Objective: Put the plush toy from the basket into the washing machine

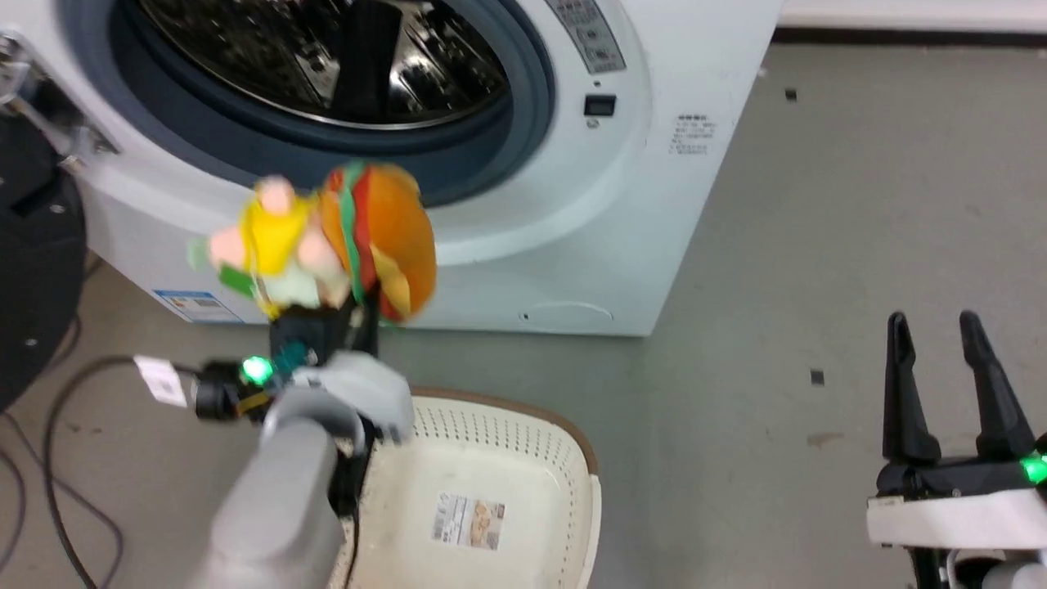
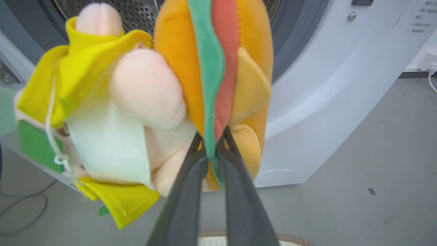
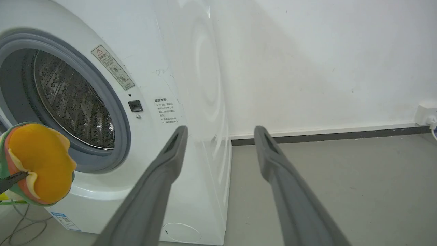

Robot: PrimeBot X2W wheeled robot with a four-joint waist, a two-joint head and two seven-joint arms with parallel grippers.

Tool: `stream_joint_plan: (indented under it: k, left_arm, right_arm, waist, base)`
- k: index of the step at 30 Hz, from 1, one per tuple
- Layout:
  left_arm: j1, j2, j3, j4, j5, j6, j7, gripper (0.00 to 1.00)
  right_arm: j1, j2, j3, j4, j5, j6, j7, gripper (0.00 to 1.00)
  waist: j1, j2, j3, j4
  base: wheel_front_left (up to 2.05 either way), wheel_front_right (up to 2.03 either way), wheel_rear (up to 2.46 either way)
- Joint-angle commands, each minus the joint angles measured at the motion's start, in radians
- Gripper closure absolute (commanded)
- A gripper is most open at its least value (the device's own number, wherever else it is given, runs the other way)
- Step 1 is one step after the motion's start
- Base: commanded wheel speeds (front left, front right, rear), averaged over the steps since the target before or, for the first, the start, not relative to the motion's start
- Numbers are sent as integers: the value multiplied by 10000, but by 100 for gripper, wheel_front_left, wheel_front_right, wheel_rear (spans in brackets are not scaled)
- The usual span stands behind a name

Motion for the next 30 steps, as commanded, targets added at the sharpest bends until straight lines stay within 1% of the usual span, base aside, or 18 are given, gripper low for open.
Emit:
stream_joint_plan:
  k: [1,14,23,26,30]
  left_arm:
    - [-352,87,119,-59,93,11,-56,100]
    - [-3825,866,1152,615,512,-52,-56,100]
    - [-6604,1500,1865,1806,366,-13,-57,100]
    - [-7570,1771,1964,2325,366,-82,-57,100]
    - [-8556,2091,2075,2630,424,-76,-57,100]
  right_arm:
    - [-258,-2,-13,-51,-37,-7,-42,0]
    - [-1550,-2,-68,-270,202,-7,-42,0]
    - [-2458,-2,15,-438,561,-7,-42,0]
    - [-2686,-2,20,-483,689,-7,-42,0]
    - [-2844,-2,9,-535,785,-7,-42,0]
  waist:
    - [1,0,472,-258]
    - [1,0,3134,-1221]
    - [1,0,4795,-1858]
    - [1,0,5280,-2006]
    - [1,0,5707,-2090]
  base:
    - [0,0,0]
    - [0,0,0]
    - [0,0,0]
    - [0,0,0]
    - [0,0,0]
